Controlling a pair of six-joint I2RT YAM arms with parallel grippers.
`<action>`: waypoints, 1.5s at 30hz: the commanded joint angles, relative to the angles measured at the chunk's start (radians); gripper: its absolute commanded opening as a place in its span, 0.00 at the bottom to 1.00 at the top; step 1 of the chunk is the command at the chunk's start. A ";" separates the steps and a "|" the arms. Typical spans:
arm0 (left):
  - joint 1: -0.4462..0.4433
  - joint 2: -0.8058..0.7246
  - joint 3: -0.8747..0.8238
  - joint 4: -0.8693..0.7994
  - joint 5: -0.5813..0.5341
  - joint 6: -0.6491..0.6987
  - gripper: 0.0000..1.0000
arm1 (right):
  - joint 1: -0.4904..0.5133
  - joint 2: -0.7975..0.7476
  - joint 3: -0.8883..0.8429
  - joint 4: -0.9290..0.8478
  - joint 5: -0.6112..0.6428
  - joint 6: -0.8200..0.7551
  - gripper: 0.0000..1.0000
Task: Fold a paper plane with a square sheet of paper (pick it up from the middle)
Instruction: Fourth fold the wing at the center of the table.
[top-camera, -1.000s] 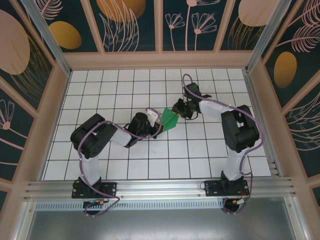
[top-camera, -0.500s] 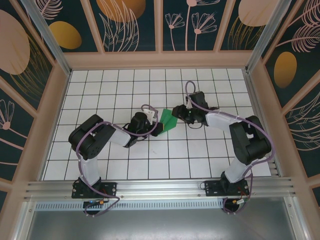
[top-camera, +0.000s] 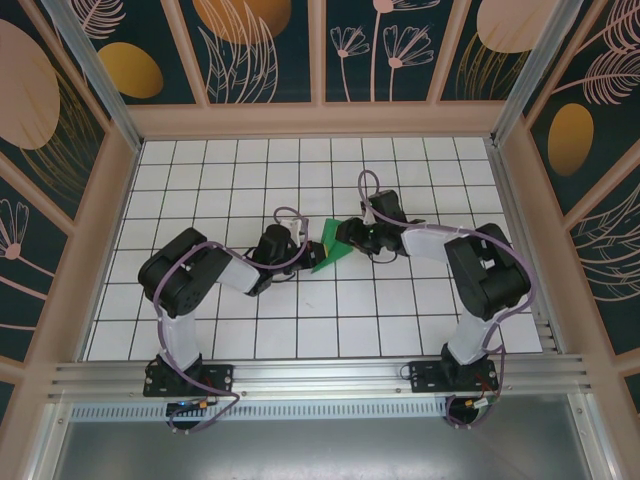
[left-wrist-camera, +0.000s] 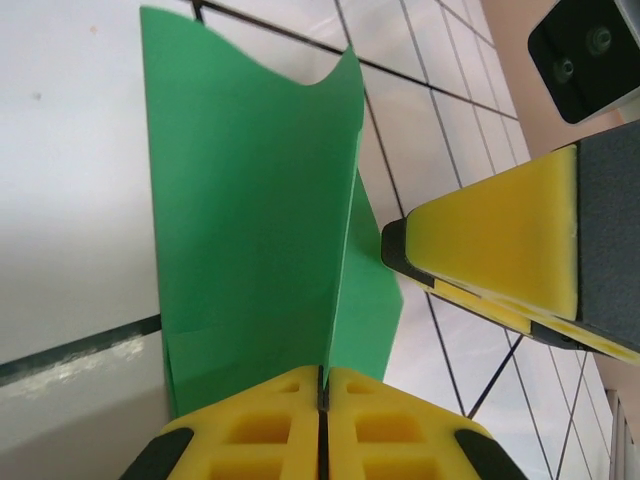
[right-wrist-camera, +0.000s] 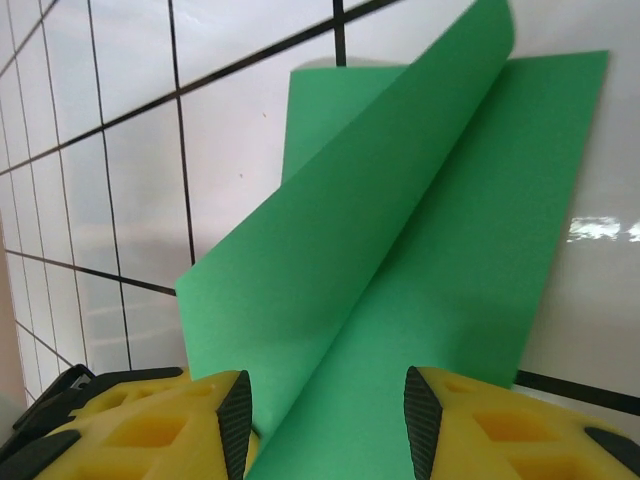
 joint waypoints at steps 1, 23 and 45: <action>0.011 0.024 0.017 -0.036 0.004 -0.042 0.09 | 0.020 0.030 0.049 0.019 -0.029 -0.027 0.47; 0.027 0.007 -0.007 -0.025 -0.014 -0.100 0.10 | 0.044 0.117 0.121 -0.045 0.019 -0.004 0.45; 0.038 -0.009 -0.053 0.014 -0.034 -0.136 0.20 | 0.060 0.197 0.170 -0.180 0.131 0.016 0.51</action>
